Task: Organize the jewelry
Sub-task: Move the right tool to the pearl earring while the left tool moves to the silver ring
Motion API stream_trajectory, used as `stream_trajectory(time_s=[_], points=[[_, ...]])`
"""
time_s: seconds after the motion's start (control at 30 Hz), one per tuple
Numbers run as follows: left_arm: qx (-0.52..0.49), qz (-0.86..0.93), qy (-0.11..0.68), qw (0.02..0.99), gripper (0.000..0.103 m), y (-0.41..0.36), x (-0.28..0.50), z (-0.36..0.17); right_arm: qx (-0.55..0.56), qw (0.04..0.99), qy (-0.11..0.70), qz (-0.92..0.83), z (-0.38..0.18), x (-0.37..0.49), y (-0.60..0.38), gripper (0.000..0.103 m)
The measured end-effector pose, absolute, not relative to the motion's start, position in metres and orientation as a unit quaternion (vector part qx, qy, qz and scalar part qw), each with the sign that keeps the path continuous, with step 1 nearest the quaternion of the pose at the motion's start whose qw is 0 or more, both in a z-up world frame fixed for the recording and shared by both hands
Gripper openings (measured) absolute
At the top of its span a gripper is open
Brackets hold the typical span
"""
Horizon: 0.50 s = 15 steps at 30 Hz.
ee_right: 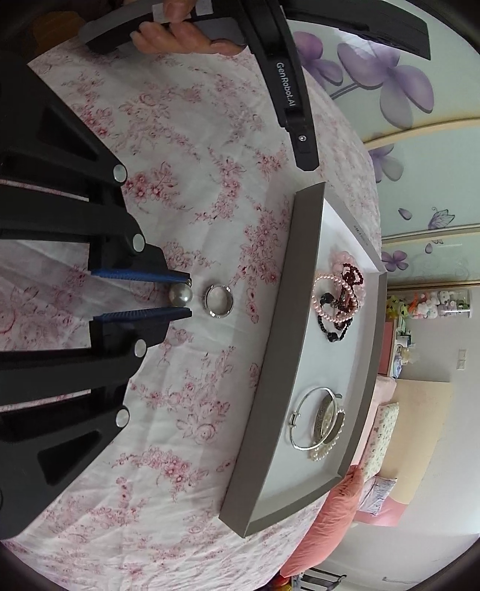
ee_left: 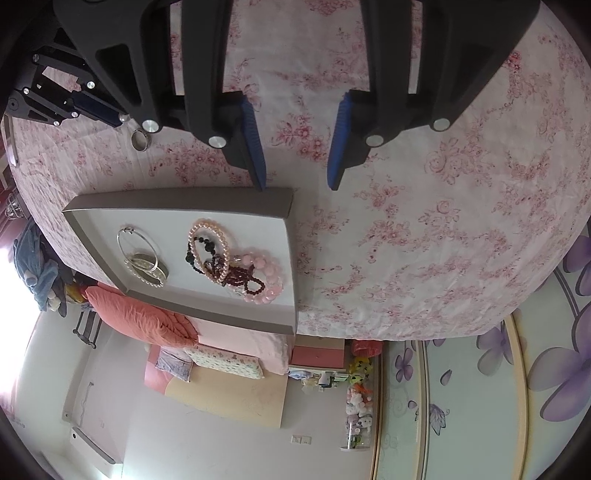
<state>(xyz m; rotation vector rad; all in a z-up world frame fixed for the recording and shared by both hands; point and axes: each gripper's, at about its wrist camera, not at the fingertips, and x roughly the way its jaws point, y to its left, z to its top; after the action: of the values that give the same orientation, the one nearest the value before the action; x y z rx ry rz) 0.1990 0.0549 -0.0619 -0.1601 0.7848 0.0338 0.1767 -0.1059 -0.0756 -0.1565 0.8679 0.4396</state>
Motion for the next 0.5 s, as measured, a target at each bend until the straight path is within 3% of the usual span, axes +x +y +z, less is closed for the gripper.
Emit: stream_trajectory(time_s=[0.5], points=[[-0.043,-0.059,0.392,0.917,0.045,-0.004,0.194,-0.061,-0.038,0.904,0.421,0.057,-0.077,0.232,-0.202,0.014]])
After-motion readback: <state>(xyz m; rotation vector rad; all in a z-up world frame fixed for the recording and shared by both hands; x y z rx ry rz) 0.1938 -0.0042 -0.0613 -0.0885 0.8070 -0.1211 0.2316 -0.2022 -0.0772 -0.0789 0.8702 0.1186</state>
